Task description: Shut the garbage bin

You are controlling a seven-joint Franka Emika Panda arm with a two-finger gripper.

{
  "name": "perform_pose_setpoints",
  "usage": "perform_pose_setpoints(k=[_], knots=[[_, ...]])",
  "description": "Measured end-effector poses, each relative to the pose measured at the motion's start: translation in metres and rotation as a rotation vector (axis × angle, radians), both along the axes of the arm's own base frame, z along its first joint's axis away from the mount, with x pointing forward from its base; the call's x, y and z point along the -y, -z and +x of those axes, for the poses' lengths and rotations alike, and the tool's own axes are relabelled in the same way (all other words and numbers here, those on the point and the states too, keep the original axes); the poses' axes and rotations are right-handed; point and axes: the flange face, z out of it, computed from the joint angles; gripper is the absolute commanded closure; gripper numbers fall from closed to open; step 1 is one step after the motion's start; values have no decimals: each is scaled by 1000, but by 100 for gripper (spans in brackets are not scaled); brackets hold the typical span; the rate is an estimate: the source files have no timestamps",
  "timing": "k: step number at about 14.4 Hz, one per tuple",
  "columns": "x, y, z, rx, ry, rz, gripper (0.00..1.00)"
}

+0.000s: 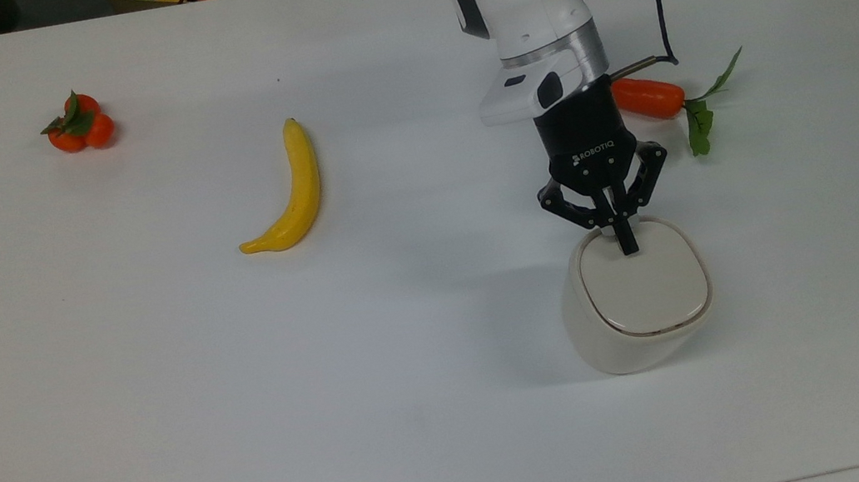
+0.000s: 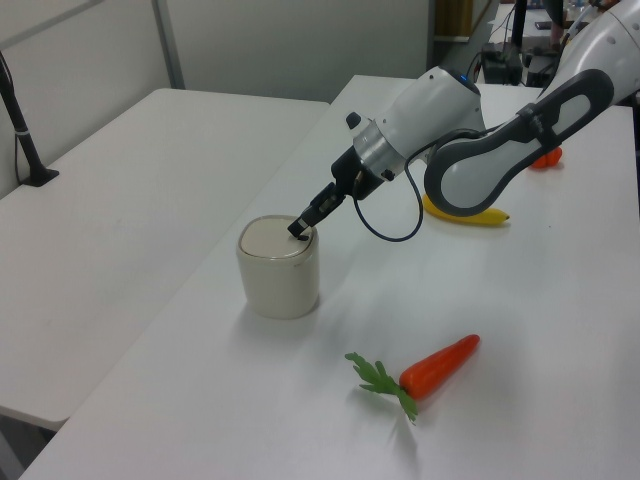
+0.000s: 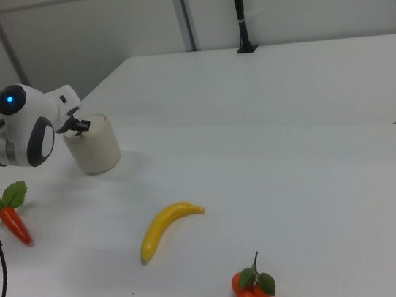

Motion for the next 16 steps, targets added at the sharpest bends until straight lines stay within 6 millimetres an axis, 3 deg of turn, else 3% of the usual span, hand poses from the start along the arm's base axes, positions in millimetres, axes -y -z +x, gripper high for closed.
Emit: perform_pose_setpoints(k=[2,4,5,7,8,9,16], knots=[[2,-3,0,-6,0,-2,100],[8,-20,0,-34,-1,-11,100],[12,-32,-1,-57,-1,-17,94],[32,-67,-5,-128,17,-26,65],[39,-81,-8,-156,21,-33,38],[49,-97,-15,-208,24,-46,0],[93,-148,-48,-424,27,-120,0]])
